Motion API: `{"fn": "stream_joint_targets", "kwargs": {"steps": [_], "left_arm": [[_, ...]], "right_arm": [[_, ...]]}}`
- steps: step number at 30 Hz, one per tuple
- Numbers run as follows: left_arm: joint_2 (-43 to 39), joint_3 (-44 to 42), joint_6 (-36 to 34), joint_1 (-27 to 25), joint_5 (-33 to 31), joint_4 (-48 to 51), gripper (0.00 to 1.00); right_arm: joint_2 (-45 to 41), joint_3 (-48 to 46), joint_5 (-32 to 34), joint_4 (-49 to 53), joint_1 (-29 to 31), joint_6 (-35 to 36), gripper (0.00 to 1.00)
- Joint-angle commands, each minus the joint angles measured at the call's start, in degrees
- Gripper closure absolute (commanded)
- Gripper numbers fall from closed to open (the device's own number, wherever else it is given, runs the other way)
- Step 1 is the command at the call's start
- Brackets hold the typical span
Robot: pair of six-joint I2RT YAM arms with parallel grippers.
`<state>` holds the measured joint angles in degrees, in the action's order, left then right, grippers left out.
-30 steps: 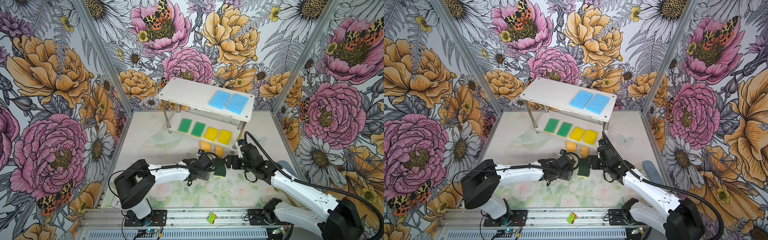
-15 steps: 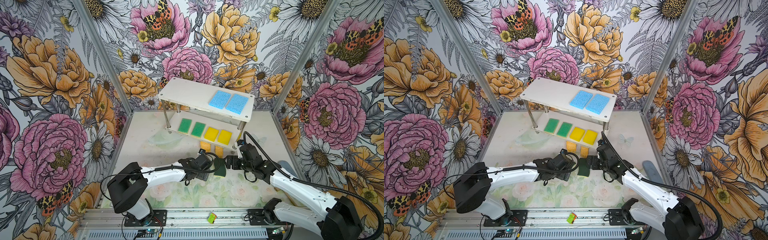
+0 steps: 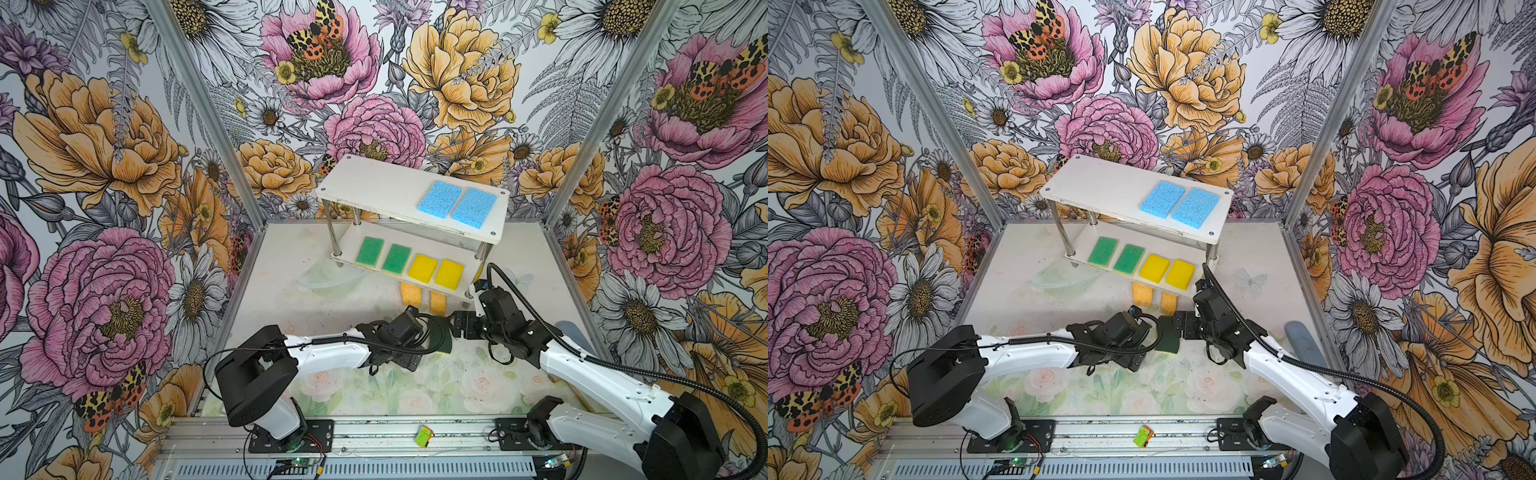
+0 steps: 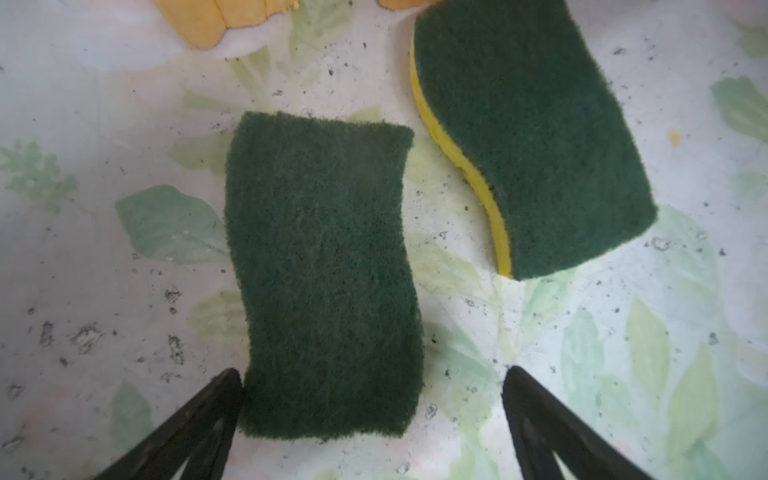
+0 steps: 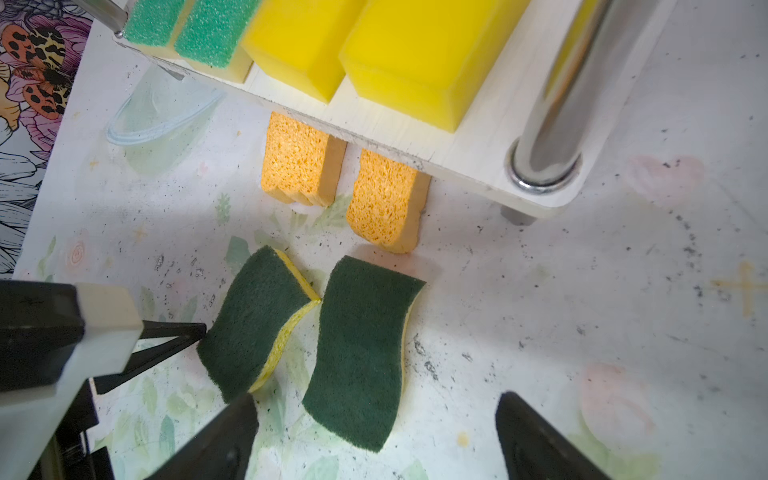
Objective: Place and organize the cleaning sponges onto the shelf
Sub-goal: 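Lower the open left gripper onto the green scrub sponge nearest it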
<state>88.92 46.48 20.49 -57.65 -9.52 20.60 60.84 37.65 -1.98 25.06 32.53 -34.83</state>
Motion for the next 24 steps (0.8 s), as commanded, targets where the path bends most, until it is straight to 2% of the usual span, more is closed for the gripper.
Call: {"fn": "stream_joint_targets", "kwargs": {"steps": [1, 24], "left_arm": [[0.56, -0.70, -1.01, -0.29, -0.18, -2.65, 0.01], [1.01, -0.11, -3.44, 2.87, -0.34, -3.98, 0.01]], "right_arm": [[0.59, 0.68, -0.36, -0.27, -0.54, 0.31, 0.08], [1.38, 1.02, -0.21, -0.21, -0.54, 0.20, 0.08]]}}
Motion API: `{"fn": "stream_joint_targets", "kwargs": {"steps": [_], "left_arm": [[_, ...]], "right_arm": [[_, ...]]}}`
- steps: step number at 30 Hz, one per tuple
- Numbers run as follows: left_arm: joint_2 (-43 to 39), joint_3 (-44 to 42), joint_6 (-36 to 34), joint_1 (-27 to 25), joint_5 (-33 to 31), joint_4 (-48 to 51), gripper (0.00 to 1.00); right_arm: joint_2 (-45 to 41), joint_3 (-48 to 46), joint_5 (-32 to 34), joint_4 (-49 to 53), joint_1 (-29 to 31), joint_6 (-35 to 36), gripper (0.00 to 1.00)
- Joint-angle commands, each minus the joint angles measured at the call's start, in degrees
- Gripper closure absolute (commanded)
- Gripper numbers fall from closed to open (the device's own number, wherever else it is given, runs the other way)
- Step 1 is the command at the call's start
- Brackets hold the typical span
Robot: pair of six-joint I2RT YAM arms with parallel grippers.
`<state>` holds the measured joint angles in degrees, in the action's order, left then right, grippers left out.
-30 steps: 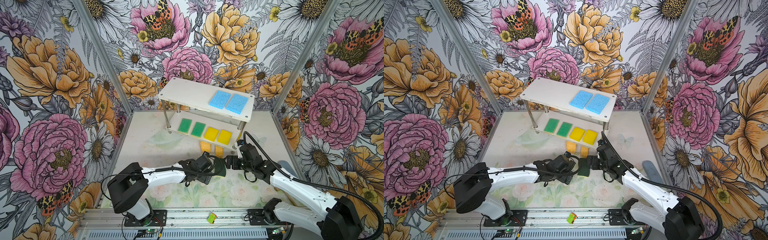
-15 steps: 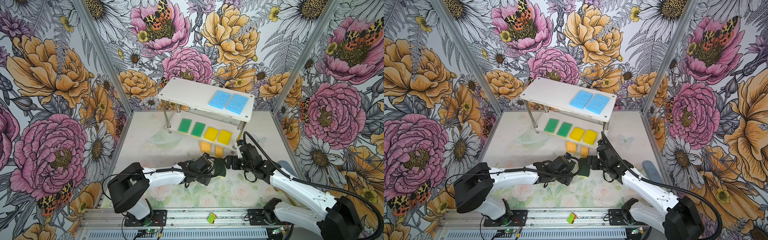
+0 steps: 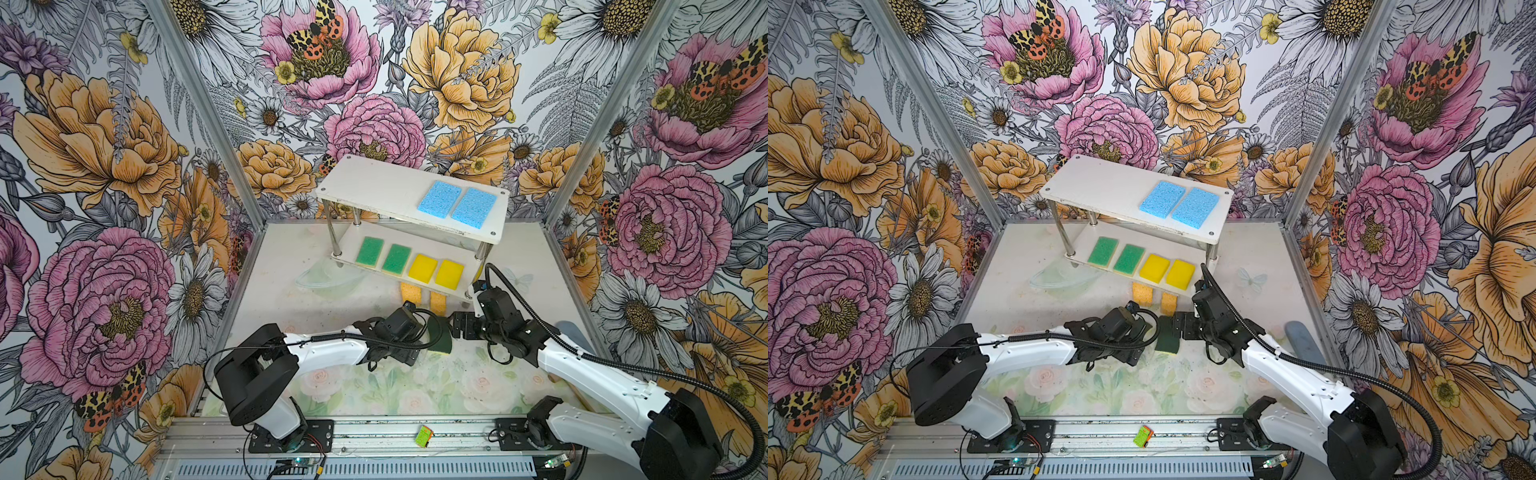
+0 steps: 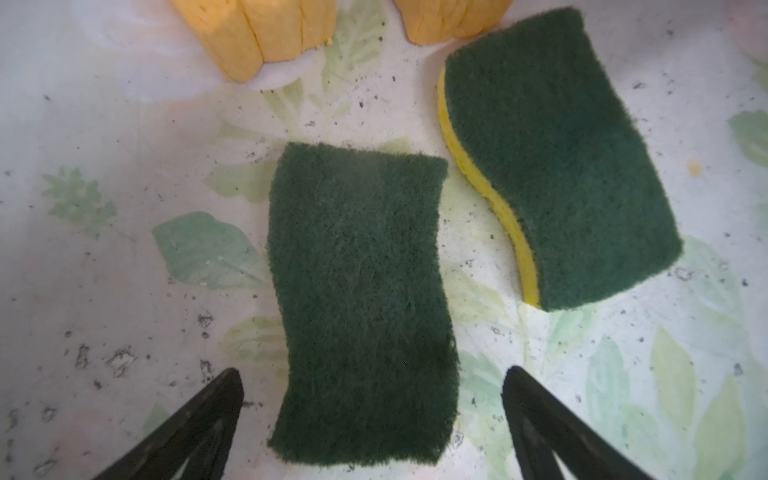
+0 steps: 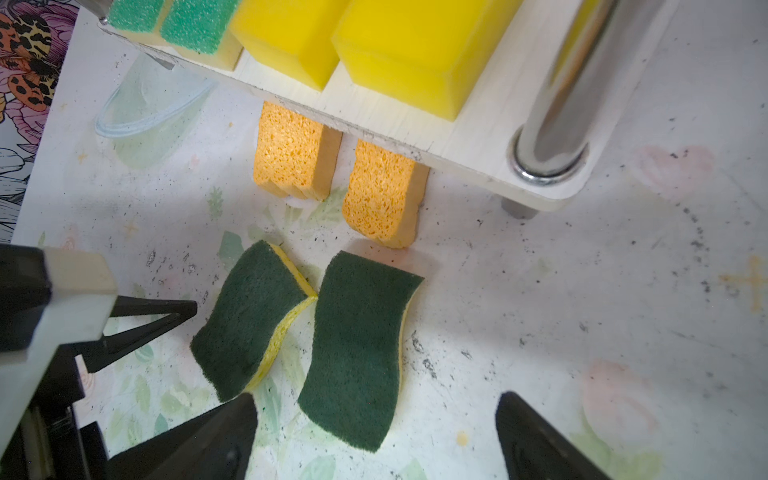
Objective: Place and organize the cleaning sponges onto the shelf
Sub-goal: 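Lower the open left gripper onto the green scrub sponge nearest it, then close the left gripper on the green scrub sponge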
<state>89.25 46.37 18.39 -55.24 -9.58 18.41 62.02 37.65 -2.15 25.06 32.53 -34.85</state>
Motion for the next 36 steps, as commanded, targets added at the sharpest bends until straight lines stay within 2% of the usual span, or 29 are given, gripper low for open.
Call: {"fn": "stream_joint_targets", "kwargs": {"steps": [1, 23, 29, 36], "left_arm": [[0.78, -0.09, -1.51, 0.53, -0.26, -2.12, 0.01], [3.41, -2.51, -1.83, 0.73, 0.54, -5.49, 0.01], [3.75, -2.56, -1.72, 0.69, 0.97, -5.79, 0.09], [5.39, -1.55, -1.28, 0.66, 0.60, -4.58, 0.24]], "right_arm": [[0.12, 1.02, -0.02, -0.22, -0.54, 0.23, 0.08], [1.44, 1.66, 0.04, -0.18, -0.54, 0.19, 0.08], [1.44, 1.83, -0.12, -0.16, -0.54, 0.18, 0.08], [1.13, 1.73, -0.12, -0.19, -0.54, 0.06, 0.08]]}}
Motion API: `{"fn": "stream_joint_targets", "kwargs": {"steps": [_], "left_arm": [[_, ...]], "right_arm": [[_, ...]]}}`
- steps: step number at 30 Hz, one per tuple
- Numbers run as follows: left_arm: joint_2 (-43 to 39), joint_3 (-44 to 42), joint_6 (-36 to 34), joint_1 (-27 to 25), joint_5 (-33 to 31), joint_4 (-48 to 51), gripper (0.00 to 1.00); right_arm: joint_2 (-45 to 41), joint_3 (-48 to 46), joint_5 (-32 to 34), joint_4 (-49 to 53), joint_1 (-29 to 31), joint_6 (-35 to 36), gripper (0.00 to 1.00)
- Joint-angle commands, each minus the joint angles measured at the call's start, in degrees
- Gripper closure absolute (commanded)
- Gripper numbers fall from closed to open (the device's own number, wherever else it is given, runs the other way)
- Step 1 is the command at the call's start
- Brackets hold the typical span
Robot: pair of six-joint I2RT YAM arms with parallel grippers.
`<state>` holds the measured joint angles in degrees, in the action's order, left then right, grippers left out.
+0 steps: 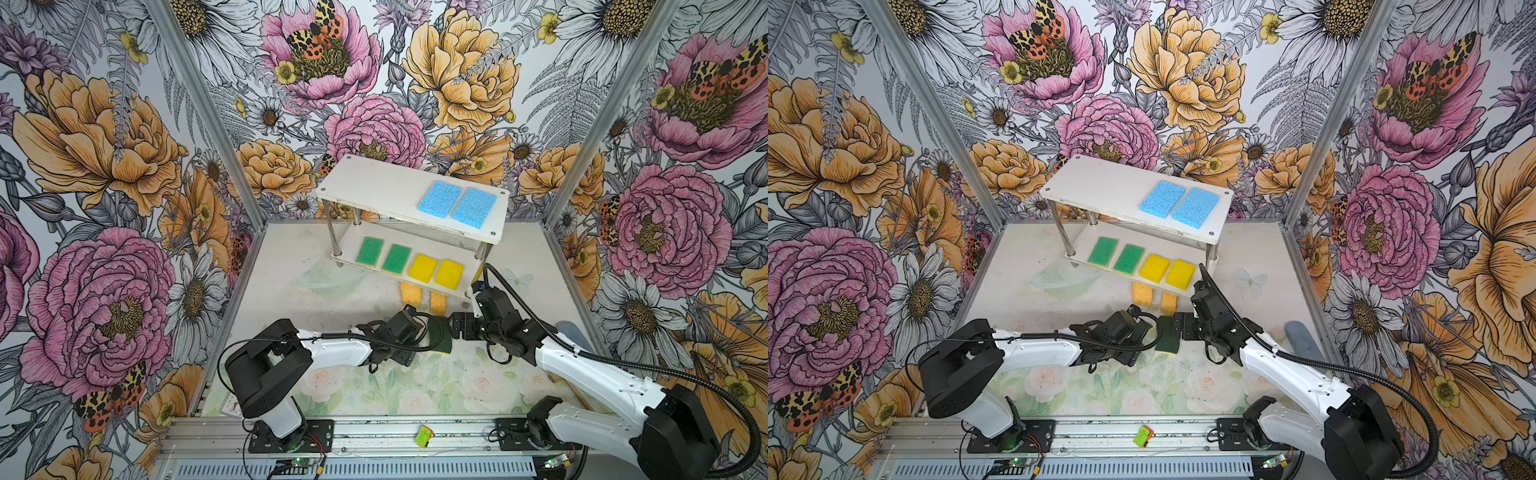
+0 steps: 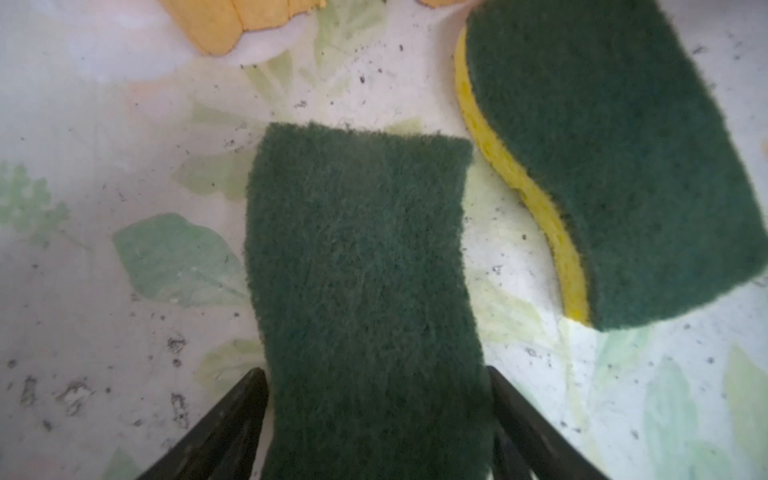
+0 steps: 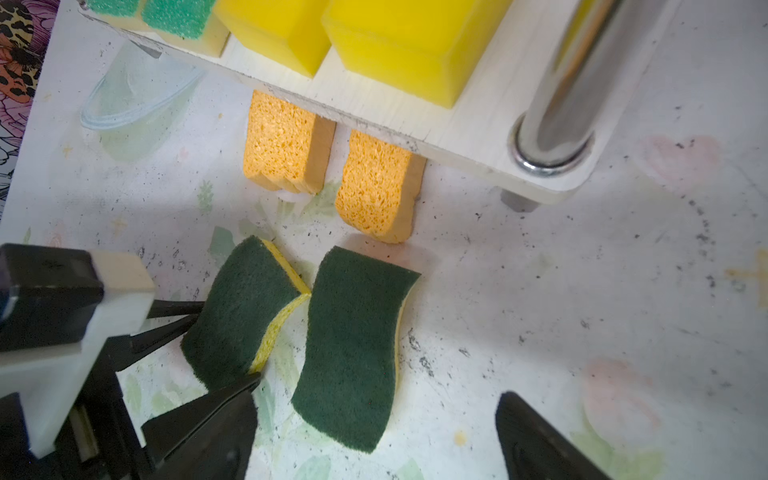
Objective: Place and organize the cleaning sponges onto the shelf
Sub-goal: 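Close the left gripper on the green scrub sponge, then lift the green scrub sponge and carry it up toward the top shelf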
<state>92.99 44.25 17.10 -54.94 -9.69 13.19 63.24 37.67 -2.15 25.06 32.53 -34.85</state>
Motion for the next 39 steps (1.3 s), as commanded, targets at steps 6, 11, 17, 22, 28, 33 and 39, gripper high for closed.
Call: {"fn": "stream_joint_targets", "kwargs": {"steps": [6, 11, 17, 22, 28, 33, 39], "left_arm": [[2.28, 1.06, 0.22, 0.45, 0.52, 1.31, 0.38], [1.93, 1.05, 0.57, 0.35, 0.71, 1.48, 0.55], [0.23, 1.61, 0.72, 0.27, 0.50, 3.31, 0.58], [-3.93, 2.76, 0.30, 0.36, -0.57, 7.02, 0.58], [-11.36, 5.21, -0.60, 0.63, -1.51, 12.25, 0.57], [-17.49, 7.27, -1.23, 2.24, -1.45, 16.22, 0.57], [-24.14, 11.35, -2.96, 4.75, -1.80, 21.84, 0.56]], "right_arm": [[0.04, 1.79, -0.07, -0.19, -0.54, 0.18, 0.08], [0.02, 1.86, -0.22, -0.21, -0.54, 0.14, 0.08], [0.21, 1.88, -0.19, -0.19, -0.54, 0.21, 0.08], [0.48, 1.97, -0.22, -0.23, -0.54, 0.22, 0.08], [0.65, 2.06, -0.26, -0.19, -0.54, 0.35, 0.08], [0.74, 2.06, -0.45, -0.19, -0.54, 0.40, 0.08], [0.83, 1.97, -0.65, -0.19, -0.54, 0.50, 0.08]]}}
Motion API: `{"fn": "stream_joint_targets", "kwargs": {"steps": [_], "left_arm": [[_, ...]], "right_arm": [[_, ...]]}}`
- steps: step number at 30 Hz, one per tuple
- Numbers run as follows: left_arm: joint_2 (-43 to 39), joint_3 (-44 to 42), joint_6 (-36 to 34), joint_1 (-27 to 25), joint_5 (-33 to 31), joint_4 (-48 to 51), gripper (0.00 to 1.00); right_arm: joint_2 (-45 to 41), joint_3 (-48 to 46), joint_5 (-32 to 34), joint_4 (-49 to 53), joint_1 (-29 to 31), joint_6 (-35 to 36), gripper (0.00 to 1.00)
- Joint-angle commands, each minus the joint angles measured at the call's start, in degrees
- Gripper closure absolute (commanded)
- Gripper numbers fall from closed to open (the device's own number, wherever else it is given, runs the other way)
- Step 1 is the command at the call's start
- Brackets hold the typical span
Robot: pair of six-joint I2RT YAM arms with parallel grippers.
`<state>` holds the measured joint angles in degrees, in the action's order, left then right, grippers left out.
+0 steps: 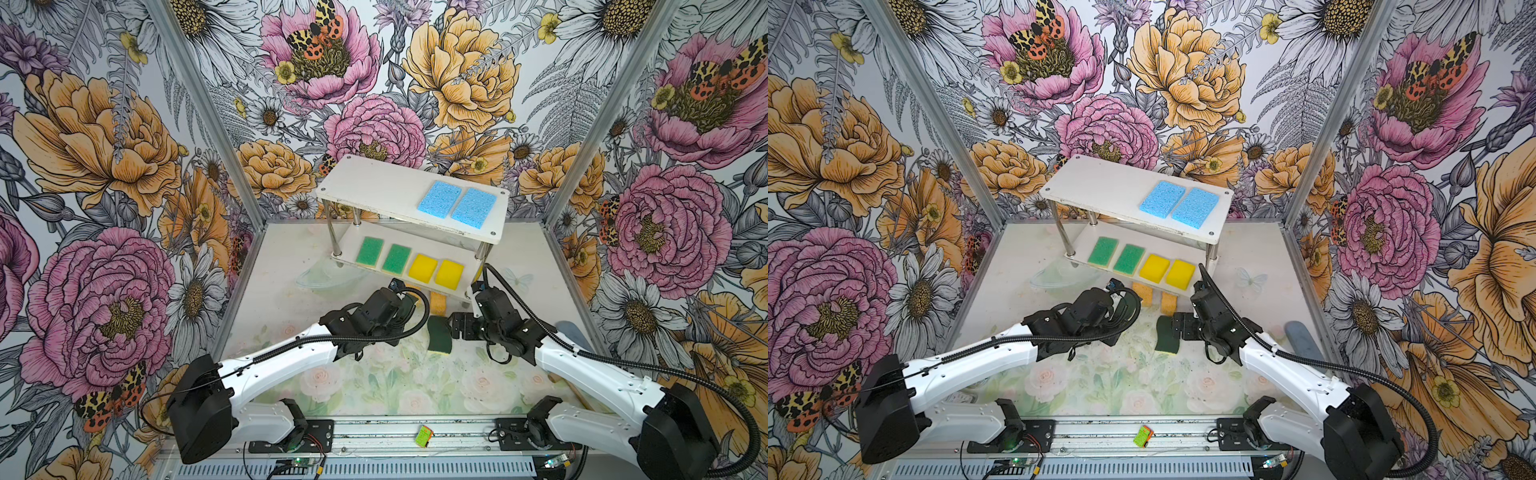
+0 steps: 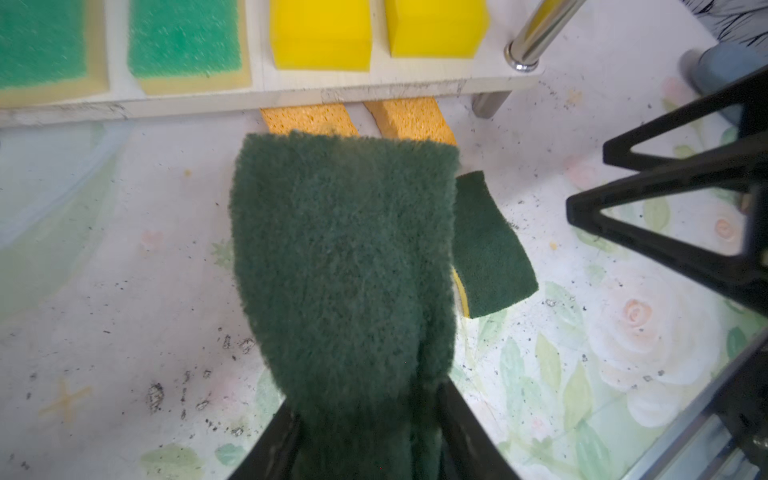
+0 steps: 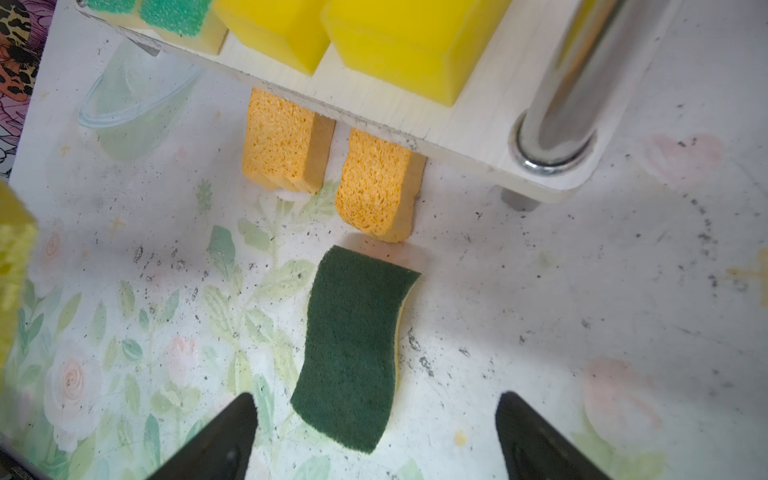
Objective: Place and organize the cleaning sponges onto the shelf
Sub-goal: 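Lift the green scrub sponge and carry it up toward the top shelf, then move the held green sponge over the top shelf beside the blue sponges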
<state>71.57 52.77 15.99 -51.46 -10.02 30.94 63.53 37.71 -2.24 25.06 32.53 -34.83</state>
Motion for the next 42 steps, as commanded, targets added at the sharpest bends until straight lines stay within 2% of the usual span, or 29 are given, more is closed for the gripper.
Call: {"fn": "stream_joint_targets", "kwargs": {"steps": [1, 6, 14, 22, 27, 37, 42], "left_arm": [[-3.51, 3.65, -2.37, 1.66, -1.54, 4.89, 0.55], [-6.11, 9.93, -5.68, 5.27, -0.32, 8.96, 0.55], [-5.12, 21.18, -10.08, 10.72, 2.11, 10.60, 0.53], [-1.46, 32.44, -14.38, 11.47, 2.04, 10.87, 0.51], [2.88, 41.02, -16.67, 12.84, 2.43, 10.76, 0.51], [15.89, 58.76, -21.15, 17.85, 9.26, 10.89, 0.51], [22.47, 65.98, -21.74, 19.67, 10.39, 10.98, 0.51]], "right_arm": [[0.60, 1.92, -0.56, -0.19, -0.54, 0.46, 0.08], [0.90, 1.93, -0.72, -0.23, -0.54, 0.55, 0.08], [0.36, 1.28, -0.59, -0.19, -0.54, 0.49, 0.08], [-0.11, 0.79, -0.72, -0.19, -0.54, 0.38, 0.08], [-0.11, 0.87, -0.87, -0.19, -0.54, 0.51, 0.08], [-0.25, 0.35, -0.79, -0.19, -0.54, 0.26, 0.08], [-0.42, 0.41, -0.88, -0.21, -0.54, 0.22, 0.08]]}}
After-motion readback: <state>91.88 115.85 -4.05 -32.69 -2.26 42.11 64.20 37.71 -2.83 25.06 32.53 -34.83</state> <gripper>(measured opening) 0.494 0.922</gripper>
